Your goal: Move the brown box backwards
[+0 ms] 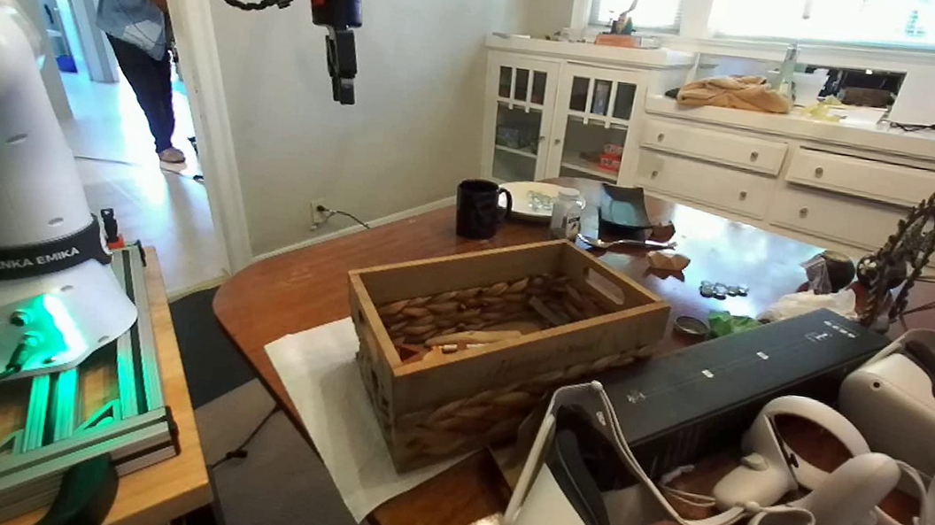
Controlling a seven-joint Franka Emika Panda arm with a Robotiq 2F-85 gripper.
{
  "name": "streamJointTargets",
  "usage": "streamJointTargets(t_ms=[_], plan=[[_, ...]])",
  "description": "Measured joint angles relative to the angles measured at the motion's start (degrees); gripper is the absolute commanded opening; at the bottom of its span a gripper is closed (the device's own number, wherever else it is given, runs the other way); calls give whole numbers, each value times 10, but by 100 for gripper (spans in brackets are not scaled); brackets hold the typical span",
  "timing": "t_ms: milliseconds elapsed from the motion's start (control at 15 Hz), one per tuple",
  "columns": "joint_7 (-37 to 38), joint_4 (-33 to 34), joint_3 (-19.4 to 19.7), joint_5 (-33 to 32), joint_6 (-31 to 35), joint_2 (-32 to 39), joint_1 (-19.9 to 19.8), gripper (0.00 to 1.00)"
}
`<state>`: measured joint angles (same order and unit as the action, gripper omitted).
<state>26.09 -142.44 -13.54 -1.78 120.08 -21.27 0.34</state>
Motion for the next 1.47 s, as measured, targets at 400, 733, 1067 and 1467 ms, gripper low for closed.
streamJointTargets(t_ms=[400,733,1067,1467], plan=[[1,-1,71,-17,2,-7,-43,100],[-150,-24,150,-55,47,-12,-70,100],[-247,-50,194,-95,63,-20,-91,100],[-245,-46,189,-99,66,-17,-93,100]])
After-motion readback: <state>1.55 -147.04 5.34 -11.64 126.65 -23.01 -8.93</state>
